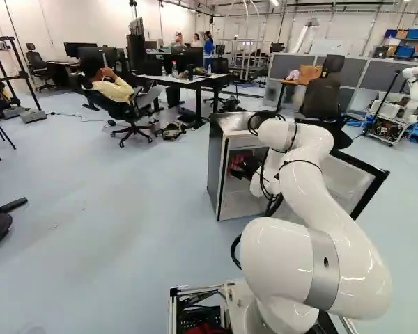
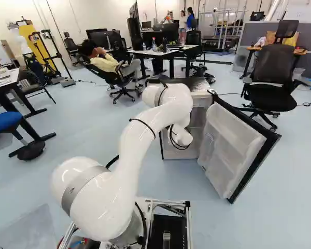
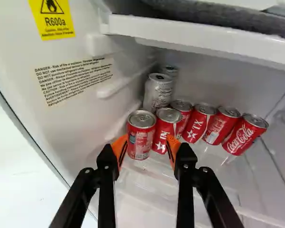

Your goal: Grab a drink from the fridge

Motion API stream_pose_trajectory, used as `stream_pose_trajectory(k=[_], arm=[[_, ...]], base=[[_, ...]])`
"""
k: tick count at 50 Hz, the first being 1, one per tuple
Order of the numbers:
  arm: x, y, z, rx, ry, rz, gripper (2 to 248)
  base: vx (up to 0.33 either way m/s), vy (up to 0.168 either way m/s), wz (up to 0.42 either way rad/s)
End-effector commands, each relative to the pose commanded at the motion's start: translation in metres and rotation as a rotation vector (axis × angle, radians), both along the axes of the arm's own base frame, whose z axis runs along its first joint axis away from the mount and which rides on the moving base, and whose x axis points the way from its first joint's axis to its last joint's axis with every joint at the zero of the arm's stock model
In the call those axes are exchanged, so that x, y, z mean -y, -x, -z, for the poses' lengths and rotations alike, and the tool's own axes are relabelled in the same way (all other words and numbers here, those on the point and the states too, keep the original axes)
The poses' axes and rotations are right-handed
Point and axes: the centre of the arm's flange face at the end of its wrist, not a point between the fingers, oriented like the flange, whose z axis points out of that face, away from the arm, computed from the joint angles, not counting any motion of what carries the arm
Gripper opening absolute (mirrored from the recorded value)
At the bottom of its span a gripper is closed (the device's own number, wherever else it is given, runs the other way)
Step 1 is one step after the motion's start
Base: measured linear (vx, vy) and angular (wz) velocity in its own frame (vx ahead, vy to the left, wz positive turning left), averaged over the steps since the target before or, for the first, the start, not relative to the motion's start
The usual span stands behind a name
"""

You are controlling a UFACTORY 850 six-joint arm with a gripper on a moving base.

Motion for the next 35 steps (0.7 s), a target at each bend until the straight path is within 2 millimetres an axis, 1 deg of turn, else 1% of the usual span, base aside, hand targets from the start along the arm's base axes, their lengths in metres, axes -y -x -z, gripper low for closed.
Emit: stream_pose_trajectory(k=[19, 35], arm=[[-0.0008, -0.0011, 0.0002, 0.002, 0.001, -0.002, 135], [-0.0067, -0.0099, 0.002, 0.014, 0.006, -0.015, 135]], base=[[0.0, 0.0, 0.0], [0.0, 0.0, 0.0]])
